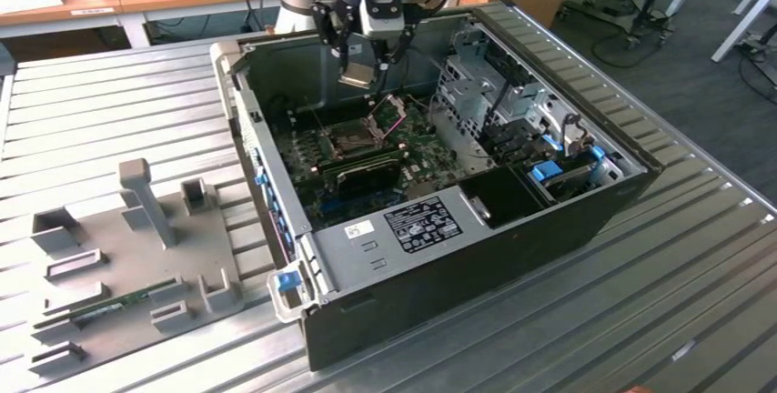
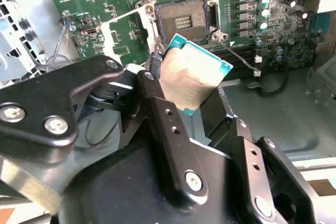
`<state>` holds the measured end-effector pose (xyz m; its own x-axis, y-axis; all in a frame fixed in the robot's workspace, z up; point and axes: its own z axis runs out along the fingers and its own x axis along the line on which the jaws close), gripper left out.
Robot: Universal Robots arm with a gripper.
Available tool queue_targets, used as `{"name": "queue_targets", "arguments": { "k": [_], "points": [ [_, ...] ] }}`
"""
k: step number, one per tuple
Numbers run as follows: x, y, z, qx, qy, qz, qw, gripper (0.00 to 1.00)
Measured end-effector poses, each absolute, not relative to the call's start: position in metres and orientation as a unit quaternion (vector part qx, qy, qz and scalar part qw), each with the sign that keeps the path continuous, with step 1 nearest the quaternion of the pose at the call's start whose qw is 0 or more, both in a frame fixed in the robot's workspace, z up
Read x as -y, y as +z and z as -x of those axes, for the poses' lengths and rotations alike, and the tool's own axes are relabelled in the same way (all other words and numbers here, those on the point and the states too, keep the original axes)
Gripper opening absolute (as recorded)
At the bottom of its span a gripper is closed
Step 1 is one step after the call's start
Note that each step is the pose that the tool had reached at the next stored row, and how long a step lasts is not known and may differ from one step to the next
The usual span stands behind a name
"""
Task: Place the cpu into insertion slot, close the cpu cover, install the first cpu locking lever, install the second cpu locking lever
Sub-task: 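Place the cpu into insertion slot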
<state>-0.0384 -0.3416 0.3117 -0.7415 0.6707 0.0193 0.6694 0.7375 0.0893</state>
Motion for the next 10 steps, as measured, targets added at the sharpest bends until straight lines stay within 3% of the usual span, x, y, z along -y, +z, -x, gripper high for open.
{"name": "queue_targets", "arguments": {
  "k": [10],
  "points": [
    [0.3416,0.3115,0.0384,-0.923,0.045,-0.382,0.008,0.54]
  ]
}}
